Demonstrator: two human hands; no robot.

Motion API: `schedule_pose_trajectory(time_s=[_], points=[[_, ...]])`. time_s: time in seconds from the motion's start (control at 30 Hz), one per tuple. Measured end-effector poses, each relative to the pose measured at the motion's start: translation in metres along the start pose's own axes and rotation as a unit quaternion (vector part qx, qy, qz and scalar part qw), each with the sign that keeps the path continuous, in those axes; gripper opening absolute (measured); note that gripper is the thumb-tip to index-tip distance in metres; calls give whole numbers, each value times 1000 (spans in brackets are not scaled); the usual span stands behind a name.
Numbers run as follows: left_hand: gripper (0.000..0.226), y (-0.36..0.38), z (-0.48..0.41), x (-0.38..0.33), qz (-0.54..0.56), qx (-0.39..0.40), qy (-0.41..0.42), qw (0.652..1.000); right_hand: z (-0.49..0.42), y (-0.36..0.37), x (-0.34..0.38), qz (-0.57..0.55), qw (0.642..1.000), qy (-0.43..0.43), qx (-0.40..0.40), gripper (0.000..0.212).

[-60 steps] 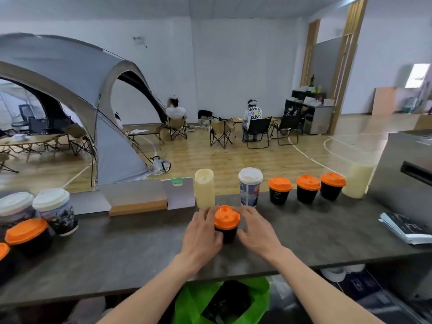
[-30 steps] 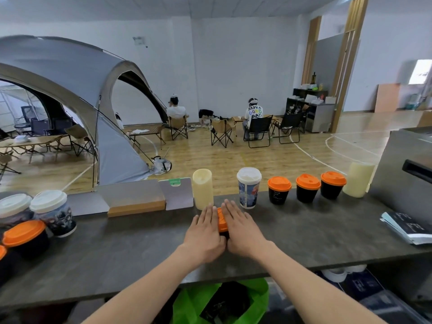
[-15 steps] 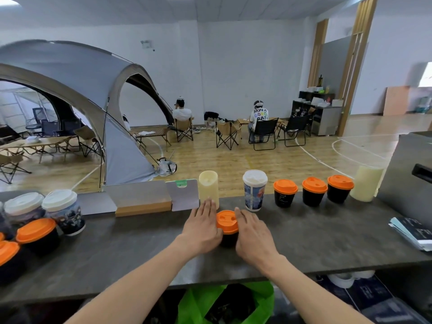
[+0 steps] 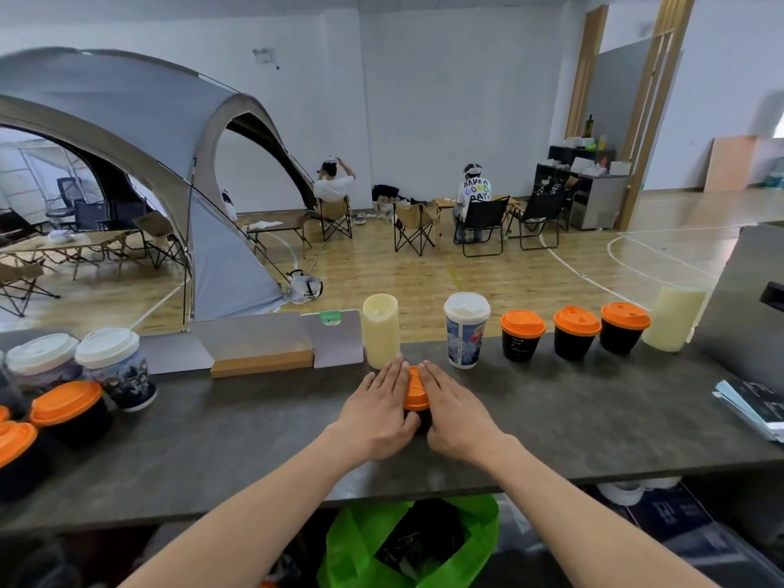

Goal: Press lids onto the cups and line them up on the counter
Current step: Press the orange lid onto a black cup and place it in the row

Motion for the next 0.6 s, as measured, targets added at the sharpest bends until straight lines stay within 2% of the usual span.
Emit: schedule_pose_trajectory(time_s=[0.1,0.27,0.47,0.6], points=[[76,-7,-1,4,1,12,2,1000,4,-3,4,14,999,28,-18,95],[71,-15,4,11,-10,-24,-18,1000,4,-18,5,-4,996,42,-82,87],[76,-5,5,3,14,-8,-8,1000,-11,-6,-1,-19,1000,-9,10,101],[79,1,3,5,26,-10,-11,1000,-12,3,-3,-25,999,-13,16,106]])
Point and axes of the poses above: each hand's wrist, its own z-axis away from the middle knuckle, its own y-axis out of the palm, x = y × z, the point moved 5 cm from there along -z, towards the middle knuckle, and after that the axes turned 3 degrees about x, right-handed, at the moved point
